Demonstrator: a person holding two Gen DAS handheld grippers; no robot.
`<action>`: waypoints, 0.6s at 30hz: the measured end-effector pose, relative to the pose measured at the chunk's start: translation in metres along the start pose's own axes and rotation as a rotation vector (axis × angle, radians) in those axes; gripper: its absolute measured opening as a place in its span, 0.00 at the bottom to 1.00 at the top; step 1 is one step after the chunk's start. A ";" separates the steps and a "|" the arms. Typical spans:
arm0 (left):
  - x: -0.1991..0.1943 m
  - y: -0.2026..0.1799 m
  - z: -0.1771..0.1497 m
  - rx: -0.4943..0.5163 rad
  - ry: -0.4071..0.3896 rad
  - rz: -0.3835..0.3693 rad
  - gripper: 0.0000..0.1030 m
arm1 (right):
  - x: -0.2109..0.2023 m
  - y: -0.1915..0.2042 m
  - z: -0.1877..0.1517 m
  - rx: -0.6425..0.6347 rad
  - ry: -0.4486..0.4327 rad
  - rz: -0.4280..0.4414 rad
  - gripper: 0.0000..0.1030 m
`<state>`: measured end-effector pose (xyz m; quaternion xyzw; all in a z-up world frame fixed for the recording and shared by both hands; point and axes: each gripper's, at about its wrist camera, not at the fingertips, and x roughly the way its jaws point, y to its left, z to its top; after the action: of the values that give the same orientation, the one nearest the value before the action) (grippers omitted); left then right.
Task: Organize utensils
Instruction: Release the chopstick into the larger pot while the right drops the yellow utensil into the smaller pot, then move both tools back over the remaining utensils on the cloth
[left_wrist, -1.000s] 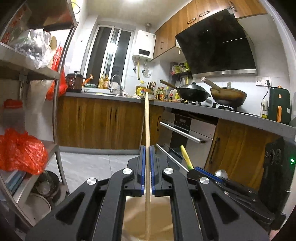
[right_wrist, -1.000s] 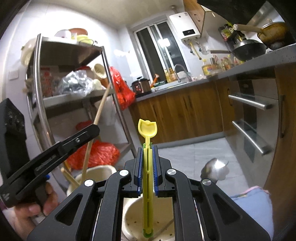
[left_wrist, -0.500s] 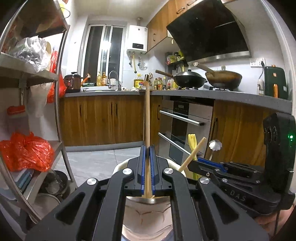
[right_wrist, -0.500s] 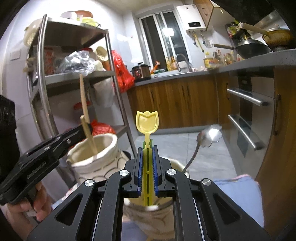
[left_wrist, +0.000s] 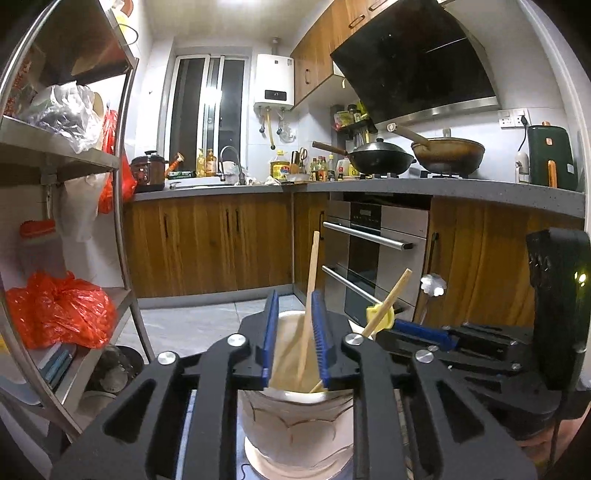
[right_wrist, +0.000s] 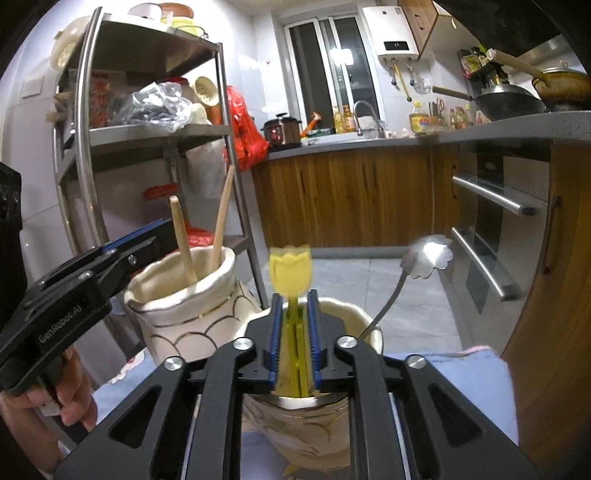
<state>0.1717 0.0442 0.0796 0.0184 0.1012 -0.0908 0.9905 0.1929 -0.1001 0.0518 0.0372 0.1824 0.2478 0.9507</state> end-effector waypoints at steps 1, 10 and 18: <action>-0.002 0.000 0.000 0.002 -0.004 0.003 0.21 | -0.003 0.001 0.002 -0.007 -0.007 -0.003 0.19; -0.036 -0.002 -0.006 0.007 -0.026 0.040 0.64 | -0.053 -0.010 0.005 0.021 -0.068 -0.040 0.57; -0.070 -0.016 -0.026 -0.009 -0.007 0.044 0.94 | -0.108 -0.020 0.001 0.058 -0.145 -0.073 0.95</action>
<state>0.0959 0.0425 0.0684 0.0157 0.0975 -0.0685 0.9927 0.1147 -0.1701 0.0855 0.0760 0.1216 0.2042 0.9684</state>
